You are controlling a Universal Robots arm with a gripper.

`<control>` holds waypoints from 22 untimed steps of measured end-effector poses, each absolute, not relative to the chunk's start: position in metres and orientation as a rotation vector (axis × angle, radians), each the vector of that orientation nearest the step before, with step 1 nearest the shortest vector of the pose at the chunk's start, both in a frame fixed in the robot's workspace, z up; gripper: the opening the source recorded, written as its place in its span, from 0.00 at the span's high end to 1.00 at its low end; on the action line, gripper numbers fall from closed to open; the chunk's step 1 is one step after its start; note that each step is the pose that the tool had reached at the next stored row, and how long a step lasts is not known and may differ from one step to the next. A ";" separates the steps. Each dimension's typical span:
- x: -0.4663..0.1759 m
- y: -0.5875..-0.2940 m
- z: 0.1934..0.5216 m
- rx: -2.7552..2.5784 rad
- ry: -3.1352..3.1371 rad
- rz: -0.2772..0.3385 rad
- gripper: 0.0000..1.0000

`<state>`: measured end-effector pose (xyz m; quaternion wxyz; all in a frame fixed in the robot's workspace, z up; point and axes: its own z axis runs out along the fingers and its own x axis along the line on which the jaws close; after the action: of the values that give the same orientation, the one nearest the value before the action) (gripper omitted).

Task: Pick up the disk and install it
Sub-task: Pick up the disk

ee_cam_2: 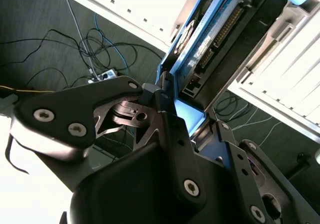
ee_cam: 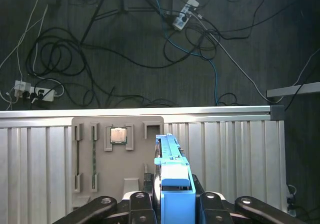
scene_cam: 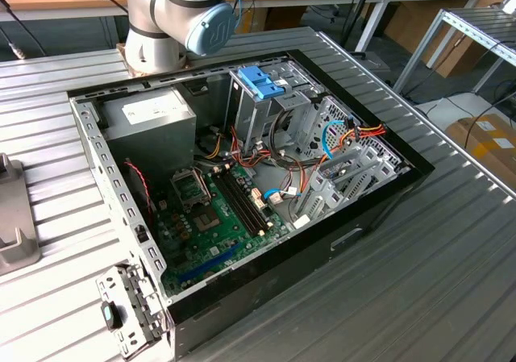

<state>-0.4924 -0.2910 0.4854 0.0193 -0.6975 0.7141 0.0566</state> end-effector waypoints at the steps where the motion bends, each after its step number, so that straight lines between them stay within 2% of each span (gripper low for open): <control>1: -0.492 -0.291 0.486 -2.165 2.216 0.176 0.63; 22: -0.492 -0.317 0.486 -2.165 2.216 0.176 0.63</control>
<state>-0.4924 -0.3175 0.4861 0.0193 -0.6975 0.7141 0.0566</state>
